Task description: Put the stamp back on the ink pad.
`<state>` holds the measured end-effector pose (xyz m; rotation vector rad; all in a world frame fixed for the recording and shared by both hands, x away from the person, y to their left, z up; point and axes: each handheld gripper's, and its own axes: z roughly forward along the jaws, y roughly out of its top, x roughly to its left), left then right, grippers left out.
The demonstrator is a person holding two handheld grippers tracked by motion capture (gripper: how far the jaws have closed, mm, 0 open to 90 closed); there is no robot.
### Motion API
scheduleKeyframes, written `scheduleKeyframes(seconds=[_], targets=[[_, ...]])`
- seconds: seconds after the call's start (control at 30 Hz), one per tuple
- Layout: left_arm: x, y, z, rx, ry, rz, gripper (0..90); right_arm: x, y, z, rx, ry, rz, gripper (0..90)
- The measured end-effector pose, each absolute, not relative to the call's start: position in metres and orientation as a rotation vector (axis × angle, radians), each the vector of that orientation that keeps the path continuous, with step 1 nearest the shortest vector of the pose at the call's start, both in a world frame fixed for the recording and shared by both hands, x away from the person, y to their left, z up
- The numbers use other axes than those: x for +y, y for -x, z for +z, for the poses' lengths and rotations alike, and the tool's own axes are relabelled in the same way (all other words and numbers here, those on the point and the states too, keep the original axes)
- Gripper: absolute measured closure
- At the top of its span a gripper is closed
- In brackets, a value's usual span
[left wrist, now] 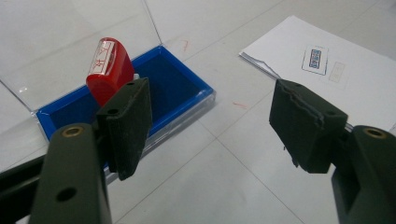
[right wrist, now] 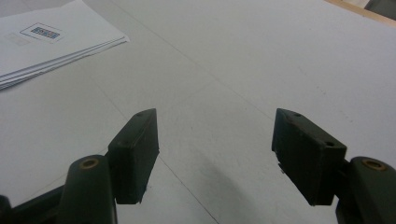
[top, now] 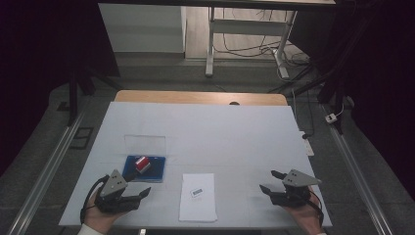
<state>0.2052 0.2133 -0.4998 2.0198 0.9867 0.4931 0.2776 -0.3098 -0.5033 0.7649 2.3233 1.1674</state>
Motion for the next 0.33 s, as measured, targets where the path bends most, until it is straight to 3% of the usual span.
scheduleKeyframes(seconds=[0.33], targets=[[0.2148, -0.2062, -0.5003, 0.997, -2.020, 0.484, 29.8, -0.3091, -0.2769, -0.5038, 2.324, -0.752, 1.187, 31.3]])
